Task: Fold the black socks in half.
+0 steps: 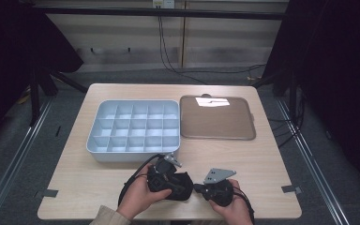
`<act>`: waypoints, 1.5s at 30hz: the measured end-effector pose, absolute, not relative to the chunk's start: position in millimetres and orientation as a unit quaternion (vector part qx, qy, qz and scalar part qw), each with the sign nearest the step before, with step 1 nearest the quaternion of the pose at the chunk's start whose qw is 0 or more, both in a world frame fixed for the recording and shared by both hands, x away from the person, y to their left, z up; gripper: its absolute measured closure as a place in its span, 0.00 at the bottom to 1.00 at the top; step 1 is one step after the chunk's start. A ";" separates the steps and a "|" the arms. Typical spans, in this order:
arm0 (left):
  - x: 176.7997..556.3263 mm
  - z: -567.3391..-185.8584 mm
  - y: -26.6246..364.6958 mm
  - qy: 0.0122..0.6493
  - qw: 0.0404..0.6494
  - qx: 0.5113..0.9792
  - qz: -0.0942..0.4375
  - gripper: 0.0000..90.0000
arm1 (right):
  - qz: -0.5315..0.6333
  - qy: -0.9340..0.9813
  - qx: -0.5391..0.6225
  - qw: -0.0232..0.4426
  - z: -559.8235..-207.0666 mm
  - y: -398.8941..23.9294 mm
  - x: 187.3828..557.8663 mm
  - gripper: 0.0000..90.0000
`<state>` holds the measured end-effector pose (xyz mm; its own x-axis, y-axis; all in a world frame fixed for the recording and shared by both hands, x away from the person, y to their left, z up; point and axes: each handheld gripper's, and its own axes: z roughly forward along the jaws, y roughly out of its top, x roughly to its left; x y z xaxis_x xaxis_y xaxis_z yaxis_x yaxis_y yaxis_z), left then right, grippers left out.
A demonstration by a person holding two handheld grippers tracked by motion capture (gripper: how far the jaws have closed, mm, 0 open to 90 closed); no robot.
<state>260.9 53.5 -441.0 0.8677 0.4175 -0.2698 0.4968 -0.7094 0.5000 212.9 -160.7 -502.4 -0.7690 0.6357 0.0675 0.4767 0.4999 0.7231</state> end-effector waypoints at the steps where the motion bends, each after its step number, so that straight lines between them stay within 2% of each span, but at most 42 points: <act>1: 261.2 -441.2 53.8 0.249 0.291 0.921 -0.071 0.69 | 0.383 0.859 0.323 0.103 -502.6 -160.7 213.0 1.00; 17: 264.5 -434.7 67.7 0.269 0.305 0.912 -0.055 0.51 | 0.383 0.859 0.323 0.103 -502.5 -160.4 213.0 1.00; 45: 270.0 -450.1 115.3 0.316 0.285 0.905 -0.026 0.50 | 0.382 0.860 0.320 0.105 -502.4 -159.7 212.4 1.00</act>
